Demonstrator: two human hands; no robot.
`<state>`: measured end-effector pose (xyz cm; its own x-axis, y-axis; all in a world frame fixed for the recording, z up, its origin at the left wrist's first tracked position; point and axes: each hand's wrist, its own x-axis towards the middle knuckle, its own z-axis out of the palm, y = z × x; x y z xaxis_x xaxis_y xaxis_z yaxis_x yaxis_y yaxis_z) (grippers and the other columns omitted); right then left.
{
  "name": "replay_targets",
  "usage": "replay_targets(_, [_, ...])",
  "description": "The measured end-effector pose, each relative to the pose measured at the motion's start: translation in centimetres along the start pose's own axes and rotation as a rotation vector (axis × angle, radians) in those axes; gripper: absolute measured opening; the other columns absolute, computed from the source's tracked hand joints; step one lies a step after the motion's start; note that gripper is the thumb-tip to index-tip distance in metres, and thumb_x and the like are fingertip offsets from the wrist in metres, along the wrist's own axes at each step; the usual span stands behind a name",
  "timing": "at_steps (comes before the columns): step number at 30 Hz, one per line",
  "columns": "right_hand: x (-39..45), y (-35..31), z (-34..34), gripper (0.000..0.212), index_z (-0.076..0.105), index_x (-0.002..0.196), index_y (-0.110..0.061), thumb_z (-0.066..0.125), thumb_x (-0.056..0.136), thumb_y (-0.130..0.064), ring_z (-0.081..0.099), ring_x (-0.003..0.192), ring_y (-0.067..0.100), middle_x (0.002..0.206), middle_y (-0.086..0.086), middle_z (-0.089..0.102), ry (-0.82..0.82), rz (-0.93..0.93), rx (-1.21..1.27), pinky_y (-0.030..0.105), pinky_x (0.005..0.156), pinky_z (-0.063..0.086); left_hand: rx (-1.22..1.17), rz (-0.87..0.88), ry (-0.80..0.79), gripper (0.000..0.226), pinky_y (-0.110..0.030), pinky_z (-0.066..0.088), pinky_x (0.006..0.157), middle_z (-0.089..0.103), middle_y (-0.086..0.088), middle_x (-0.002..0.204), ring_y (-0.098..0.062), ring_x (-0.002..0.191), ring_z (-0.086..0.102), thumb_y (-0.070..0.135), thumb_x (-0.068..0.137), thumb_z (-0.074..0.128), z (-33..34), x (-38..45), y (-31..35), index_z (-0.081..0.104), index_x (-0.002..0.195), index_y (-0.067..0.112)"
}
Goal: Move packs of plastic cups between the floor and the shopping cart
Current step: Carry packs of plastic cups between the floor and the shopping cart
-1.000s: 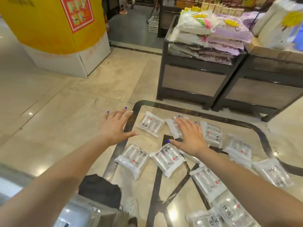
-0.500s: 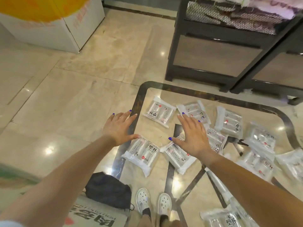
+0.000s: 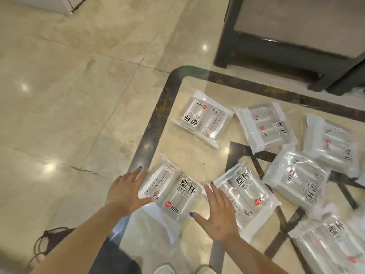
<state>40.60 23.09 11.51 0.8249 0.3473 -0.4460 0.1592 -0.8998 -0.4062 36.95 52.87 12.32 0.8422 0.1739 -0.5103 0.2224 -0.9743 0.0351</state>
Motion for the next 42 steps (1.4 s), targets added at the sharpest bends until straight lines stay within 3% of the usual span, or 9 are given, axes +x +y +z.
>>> replay_targets(7, [7.2, 7.7, 18.3, 0.104, 0.001, 0.155, -0.033, 0.061, 0.079, -0.069, 0.005, 0.15, 0.017, 0.16, -0.012, 0.002, -0.142, 0.213, 0.208, 0.035, 0.121, 0.014, -0.203, -0.152, -0.111, 0.141, -0.041, 0.024, 0.115, 0.0, 0.002, 0.163, -0.022, 0.148, 0.017, 0.105, 0.033, 0.015, 17.4, 8.6, -2.1, -0.004, 0.154, 0.035])
replay_targets(14, [7.3, 9.1, 27.0, 0.072, 0.053, 0.123, -0.017, 0.084, 0.067, -0.05, 0.061, 0.1, 0.002, 0.118, -0.002, 0.061, -0.158, 0.566, 0.959, 0.02, 0.087, 0.048, -0.838, -0.368, 0.039, 0.11, -0.042, 0.039, 0.107, 0.048, 0.004, 0.143, -0.021, 0.13, 0.048, 0.069, 0.054, 0.08, 22.3, 11.6, -2.5, 0.032, 0.146, 0.033])
replay_targets(19, [6.2, 7.9, 25.5, 0.099, 0.038, 0.136, -0.032, 0.089, 0.055, -0.058, 0.061, 0.114, 0.008, 0.13, -0.008, 0.06, -0.229, 0.525, 1.08, 0.037, 0.1, 0.051, -0.849, -0.493, -0.153, 0.102, -0.032, 0.04, 0.094, 0.057, -0.014, 0.13, -0.029, 0.119, 0.053, 0.039, 0.055, 0.093, 21.0, 10.0, -2.5, 0.044, 0.139, 0.007])
replay_targets(21, [5.7, 6.9, 23.5, 0.084, 0.037, 0.132, -0.035, 0.088, 0.066, -0.042, 0.065, 0.106, 0.007, 0.124, -0.009, 0.062, -0.226, 0.501, 1.104, 0.031, 0.093, 0.054, -0.887, -0.549, -0.215, 0.102, -0.036, 0.048, 0.093, 0.067, -0.01, 0.109, -0.027, 0.104, 0.06, 0.056, 0.035, 0.087, 19.5, 8.1, -2.6, 0.059, 0.121, 0.009])
replay_targets(24, [4.5, 5.6, 20.0, 0.081, 0.03, 0.133, -0.04, 0.085, 0.074, -0.036, 0.057, 0.112, 0.004, 0.129, -0.017, 0.054, -0.238, 0.469, 1.111, 0.022, 0.093, 0.048, -1.042, -0.609, -0.192, 0.045, -0.019, 0.051, 0.067, 0.063, 0.006, 0.071, -0.012, 0.07, 0.061, 0.024, 0.059, 0.092, 16.9, 4.7, -2.2, 0.051, 0.077, 0.016])
replay_targets(27, [2.2, 4.0, 15.0, 0.09, 0.032, 0.132, -0.05, 0.089, 0.063, -0.045, 0.057, 0.12, 0.011, 0.134, -0.008, 0.056, -0.221, 0.471, 1.146, 0.034, 0.099, 0.049, -1.205, -0.644, -0.151, 0.077, -0.035, 0.054, 0.071, 0.059, -0.012, 0.11, -0.026, 0.089, 0.062, 0.014, 0.053, 0.094, 13.1, 1.1, -1.7, 0.047, 0.114, 0.008])
replay_targets(31, [-1.5, 1.6, 4.7, 0.088, 0.036, 0.135, -0.034, 0.089, 0.066, -0.018, 0.063, 0.102, 0.002, 0.123, -0.006, 0.062, -0.144, 0.438, 1.189, 0.015, 0.077, 0.051, -1.284, -0.589, -0.117, 0.078, -0.035, 0.051, 0.067, 0.055, -0.018, 0.123, -0.028, 0.091, 0.061, 0.003, 0.066, 0.086, 4.0, -3.0, 0.1, 0.038, 0.126, 0.011])
replay_targets(36, [-6.5, -1.3, -10.9, 0.107, 0.027, 0.147, -0.034, 0.091, 0.061, -0.026, 0.052, 0.128, 0.019, 0.143, 0.001, 0.05, -0.103, 0.334, 1.208, 0.045, 0.105, 0.046, -1.255, -0.394, -0.068, 0.09, -0.024, 0.042, 0.07, 0.039, -0.005, 0.13, -0.021, 0.108, 0.045, 0.011, 0.071, 0.085, -11.6, -7.9, 4.0, 0.028, 0.14, 0.013])
replay_targets(42, [-12.2, -4.6, -30.7, 0.086, 0.031, 0.144, -0.033, 0.081, 0.077, -0.013, 0.062, 0.098, -0.009, 0.127, -0.013, 0.058, -0.039, 0.123, 1.172, 0.016, 0.078, 0.052, -1.283, -0.172, 0.076, 0.108, -0.034, 0.038, 0.105, 0.038, 0.0, 0.142, -0.019, 0.13, 0.04, 0.03, 0.061, 0.091, -30.5, -16.7, 9.3, 0.027, 0.146, 0.016])
